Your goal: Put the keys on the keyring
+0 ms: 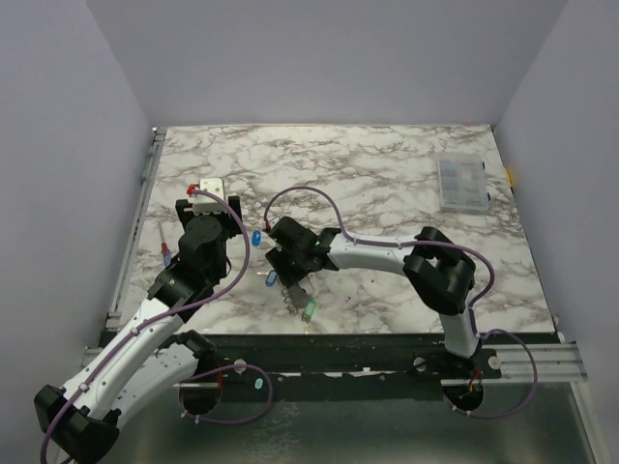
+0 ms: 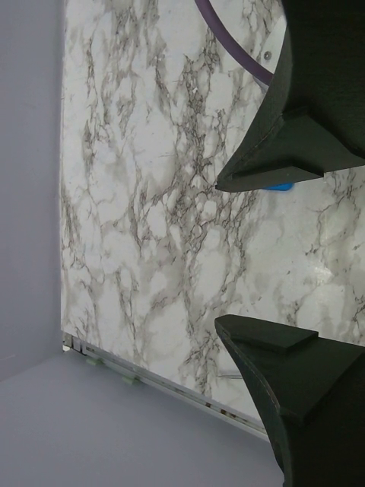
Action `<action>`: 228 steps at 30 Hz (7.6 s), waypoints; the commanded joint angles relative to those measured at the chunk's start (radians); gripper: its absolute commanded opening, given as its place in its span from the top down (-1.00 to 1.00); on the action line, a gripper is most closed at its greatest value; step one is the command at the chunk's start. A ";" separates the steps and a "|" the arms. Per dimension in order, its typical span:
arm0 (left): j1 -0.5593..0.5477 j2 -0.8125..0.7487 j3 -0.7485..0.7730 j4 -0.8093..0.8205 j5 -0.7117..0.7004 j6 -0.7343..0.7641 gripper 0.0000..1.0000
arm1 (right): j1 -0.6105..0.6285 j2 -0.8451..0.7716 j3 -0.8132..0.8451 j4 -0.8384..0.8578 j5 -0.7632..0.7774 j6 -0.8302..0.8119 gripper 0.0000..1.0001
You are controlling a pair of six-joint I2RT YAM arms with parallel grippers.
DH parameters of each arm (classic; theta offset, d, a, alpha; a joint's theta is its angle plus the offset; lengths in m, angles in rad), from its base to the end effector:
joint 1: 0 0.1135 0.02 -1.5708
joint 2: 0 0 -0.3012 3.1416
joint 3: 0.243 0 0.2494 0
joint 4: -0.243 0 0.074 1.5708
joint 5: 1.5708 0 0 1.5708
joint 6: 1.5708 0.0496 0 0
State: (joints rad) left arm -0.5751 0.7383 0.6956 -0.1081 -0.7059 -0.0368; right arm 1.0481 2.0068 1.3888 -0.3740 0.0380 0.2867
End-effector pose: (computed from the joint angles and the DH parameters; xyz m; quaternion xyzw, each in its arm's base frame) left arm 0.1452 -0.0557 0.3491 -0.0280 0.7459 0.0657 0.6622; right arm 0.2247 0.3863 0.1917 -0.3510 0.8917 0.1623 0.2354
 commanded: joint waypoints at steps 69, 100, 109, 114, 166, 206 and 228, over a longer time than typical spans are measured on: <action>-0.616 0.392 0.012 -0.317 0.385 -0.367 -0.17 | -0.357 -0.629 -0.571 0.104 0.192 0.317 -0.50; -0.547 0.859 0.259 -0.600 0.357 -0.379 0.34 | -0.371 -0.716 -0.649 0.156 0.104 0.256 -0.49; -0.537 0.848 0.307 -0.597 0.410 -0.363 0.41 | -0.370 -0.713 -0.648 0.159 0.100 0.245 -0.50; -0.501 0.866 0.289 -0.605 0.409 -0.348 0.41 | -0.370 -0.709 -0.649 0.166 0.099 0.235 -0.49; -0.353 0.843 0.364 -0.626 0.682 -0.363 1.00 | -0.371 -0.683 -0.597 0.139 0.163 0.189 -0.49; -0.099 0.482 -0.006 0.320 0.841 -0.879 1.00 | -0.371 -0.847 -0.678 0.456 -0.273 0.150 -0.50; -0.473 0.561 0.074 -0.199 0.556 -0.330 0.01 | -0.499 -0.793 -0.557 -0.012 0.292 0.402 -0.91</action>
State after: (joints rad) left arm -0.9840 1.2549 0.7719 -0.2508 -0.0231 -0.4847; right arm 0.6445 1.2289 0.7738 -0.3550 0.2928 0.6662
